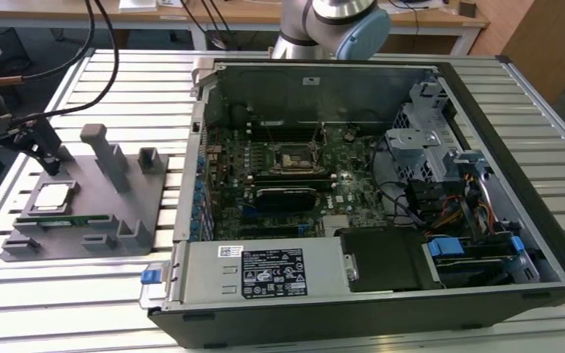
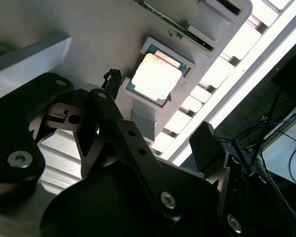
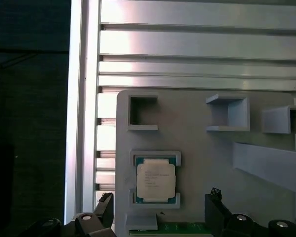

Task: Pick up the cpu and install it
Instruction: 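Pick up the cpu and move it towards the insertion slot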

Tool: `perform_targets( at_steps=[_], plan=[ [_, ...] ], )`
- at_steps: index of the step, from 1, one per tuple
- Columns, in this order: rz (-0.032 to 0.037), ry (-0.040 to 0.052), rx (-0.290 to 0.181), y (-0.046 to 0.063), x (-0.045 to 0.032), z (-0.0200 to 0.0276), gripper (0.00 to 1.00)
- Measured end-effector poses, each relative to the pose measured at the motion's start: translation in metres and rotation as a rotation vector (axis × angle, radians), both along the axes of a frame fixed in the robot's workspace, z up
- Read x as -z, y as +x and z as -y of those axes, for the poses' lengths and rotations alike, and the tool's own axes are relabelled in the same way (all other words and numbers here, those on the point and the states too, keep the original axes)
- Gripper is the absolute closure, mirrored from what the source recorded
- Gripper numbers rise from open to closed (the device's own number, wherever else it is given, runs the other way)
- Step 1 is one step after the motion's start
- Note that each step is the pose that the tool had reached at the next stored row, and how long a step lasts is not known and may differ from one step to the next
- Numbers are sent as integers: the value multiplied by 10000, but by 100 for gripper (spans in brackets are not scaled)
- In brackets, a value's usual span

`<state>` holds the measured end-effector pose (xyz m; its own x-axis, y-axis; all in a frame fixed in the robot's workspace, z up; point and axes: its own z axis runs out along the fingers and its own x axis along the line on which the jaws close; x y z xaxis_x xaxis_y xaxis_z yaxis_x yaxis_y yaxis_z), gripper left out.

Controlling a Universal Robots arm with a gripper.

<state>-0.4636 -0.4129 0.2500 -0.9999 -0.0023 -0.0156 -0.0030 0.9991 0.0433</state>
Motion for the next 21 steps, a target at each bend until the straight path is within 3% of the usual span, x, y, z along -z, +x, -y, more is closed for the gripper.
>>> perform_targets(
  at_steps=[9,14,21],
  plan=[
    [0,0,-2,0,163,1,18],
    [-1,-1,-276,-2,254,1,18],
    [3,-57,-300,-3,317,1,18]
  ],
)
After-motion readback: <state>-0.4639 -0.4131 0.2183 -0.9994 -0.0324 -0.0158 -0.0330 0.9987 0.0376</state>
